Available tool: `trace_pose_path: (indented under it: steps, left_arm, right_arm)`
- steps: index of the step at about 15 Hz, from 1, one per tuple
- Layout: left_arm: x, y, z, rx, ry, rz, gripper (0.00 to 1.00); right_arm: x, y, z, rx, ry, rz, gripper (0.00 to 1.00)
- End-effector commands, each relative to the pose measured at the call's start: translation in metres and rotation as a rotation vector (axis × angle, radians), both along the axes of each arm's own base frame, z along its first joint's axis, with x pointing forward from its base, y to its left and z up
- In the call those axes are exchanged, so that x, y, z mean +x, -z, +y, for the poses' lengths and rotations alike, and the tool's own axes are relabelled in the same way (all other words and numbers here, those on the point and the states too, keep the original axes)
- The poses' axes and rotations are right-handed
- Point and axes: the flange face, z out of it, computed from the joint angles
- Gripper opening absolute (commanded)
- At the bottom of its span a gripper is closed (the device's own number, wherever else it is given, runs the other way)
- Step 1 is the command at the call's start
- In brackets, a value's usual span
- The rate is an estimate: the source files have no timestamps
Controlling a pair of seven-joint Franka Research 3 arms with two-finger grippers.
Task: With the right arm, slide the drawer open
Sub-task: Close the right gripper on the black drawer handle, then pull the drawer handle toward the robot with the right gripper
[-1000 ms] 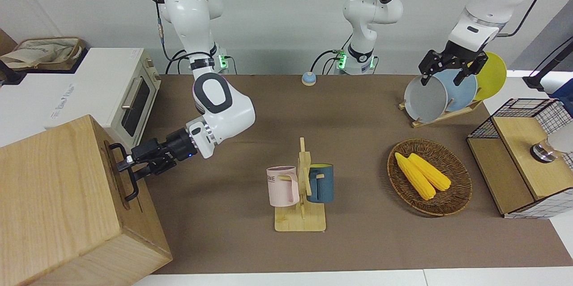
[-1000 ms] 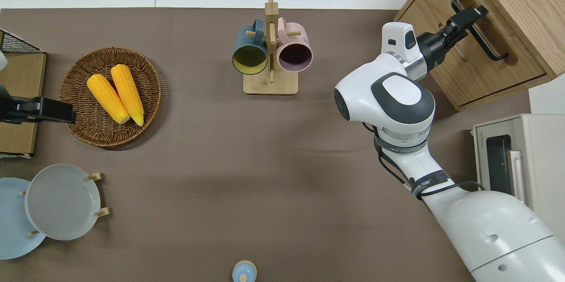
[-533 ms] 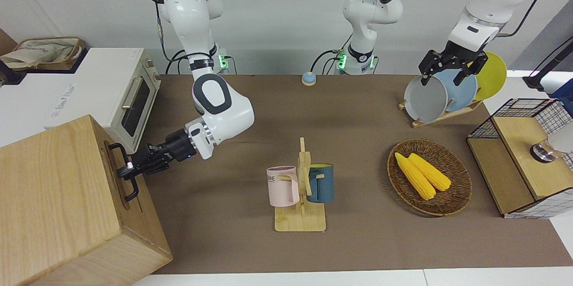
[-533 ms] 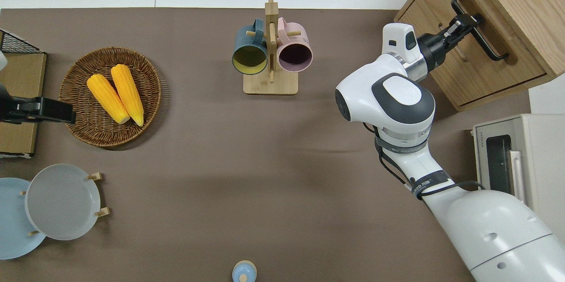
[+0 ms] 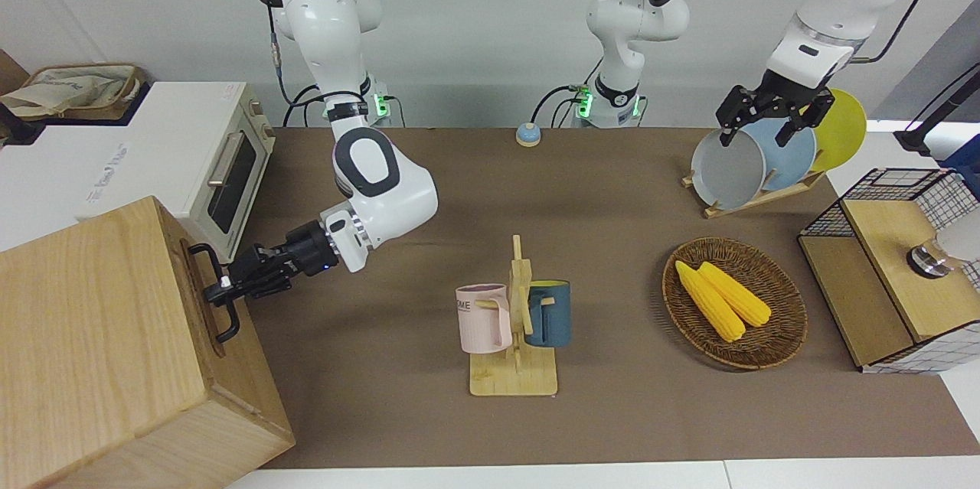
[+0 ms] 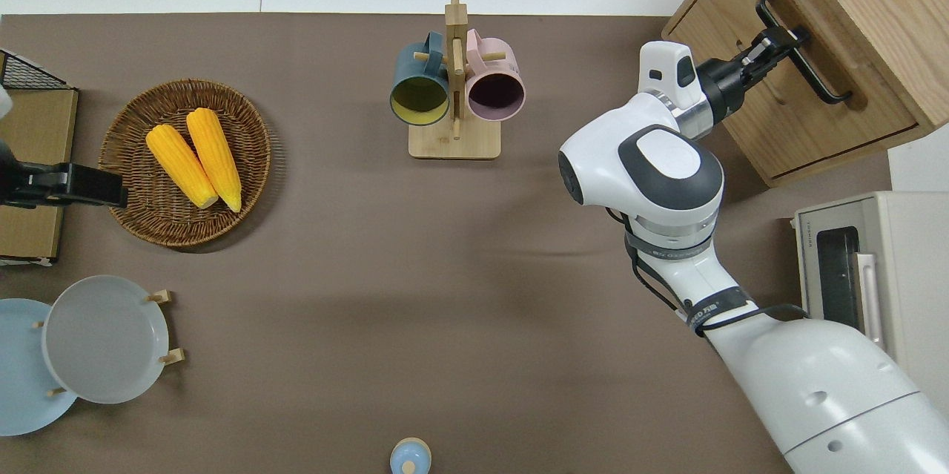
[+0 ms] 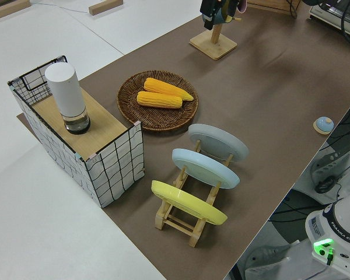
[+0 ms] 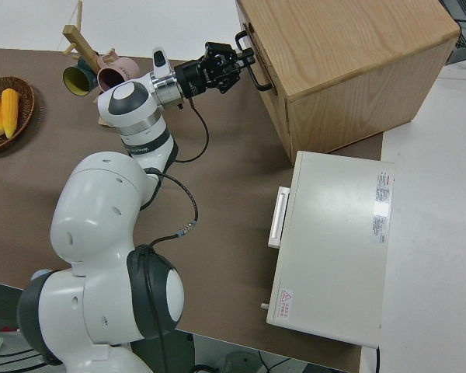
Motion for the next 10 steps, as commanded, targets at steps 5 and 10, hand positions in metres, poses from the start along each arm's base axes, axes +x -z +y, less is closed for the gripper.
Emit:
trace_pose_path:
  steps: [5, 10]
  left_arm:
    - [0.004, -0.002, 0.000, 0.016, 0.008, -0.008, 1.00]
    - [0.004, -0.002, 0.000, 0.016, 0.008, -0.008, 1.00]
  right_arm:
    - [-0.026, -0.007, 0.055, -0.033, 0.056, -0.012, 0.000]
    - [-0.043, -0.010, 0.088, -0.023, 0.081, -0.016, 0.000]
